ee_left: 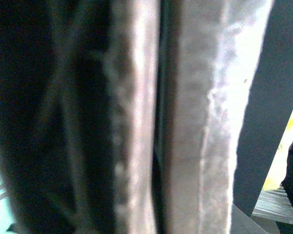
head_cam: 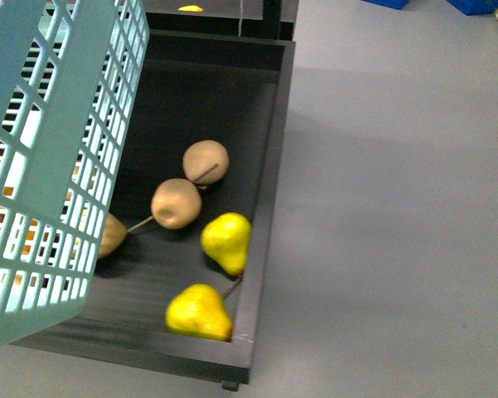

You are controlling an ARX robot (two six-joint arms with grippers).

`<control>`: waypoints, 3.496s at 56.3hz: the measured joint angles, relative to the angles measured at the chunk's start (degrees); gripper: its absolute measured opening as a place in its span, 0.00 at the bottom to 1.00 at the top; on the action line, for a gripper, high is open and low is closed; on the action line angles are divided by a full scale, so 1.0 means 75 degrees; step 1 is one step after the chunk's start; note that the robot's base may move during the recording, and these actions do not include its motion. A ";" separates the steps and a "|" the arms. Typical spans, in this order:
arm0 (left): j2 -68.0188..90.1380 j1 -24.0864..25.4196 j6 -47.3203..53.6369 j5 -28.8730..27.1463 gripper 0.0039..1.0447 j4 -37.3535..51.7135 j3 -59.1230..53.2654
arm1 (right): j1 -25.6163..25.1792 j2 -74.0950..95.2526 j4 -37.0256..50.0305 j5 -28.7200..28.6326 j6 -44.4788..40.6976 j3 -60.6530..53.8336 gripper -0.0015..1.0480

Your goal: Pick mango and avocado into basket

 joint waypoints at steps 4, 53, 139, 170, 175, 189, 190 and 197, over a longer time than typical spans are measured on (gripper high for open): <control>0.0000 0.0000 -0.0003 -0.0003 0.25 0.0003 0.0003 | 0.0000 0.0000 0.0000 0.0000 -0.0003 0.0003 0.92; 0.0000 0.0000 -0.0003 0.0000 0.25 0.0000 0.0003 | 0.0000 -0.0009 0.0000 0.0006 -0.0003 0.0003 0.92; 0.0000 0.0000 -0.0006 0.0003 0.12 0.0009 0.0017 | 0.0000 -0.0009 0.0000 0.0012 -0.0003 0.0000 0.92; 0.0297 0.0009 0.0694 0.0163 0.12 -0.1580 0.0664 | -0.0006 0.0000 -0.0003 -0.0023 -0.0003 0.0000 0.92; 0.0973 -0.0160 0.1964 0.0227 0.12 -0.3104 0.1556 | -0.0006 -0.0006 0.0000 -0.0020 -0.0003 0.0000 0.92; 0.3354 -0.0947 0.2850 0.0414 0.12 -0.2716 0.3558 | -0.0006 -0.0006 0.0000 0.0003 -0.0003 0.0000 0.92; 0.3515 -0.1026 0.2906 0.0501 0.12 -0.2713 0.3745 | -0.0006 -0.0006 -0.0003 0.0000 -0.0003 0.0000 0.92; 0.4456 -0.1647 0.3340 0.1026 0.12 -0.2862 0.4870 | -0.0006 -0.0006 -0.0003 0.0003 -0.0003 0.0000 0.92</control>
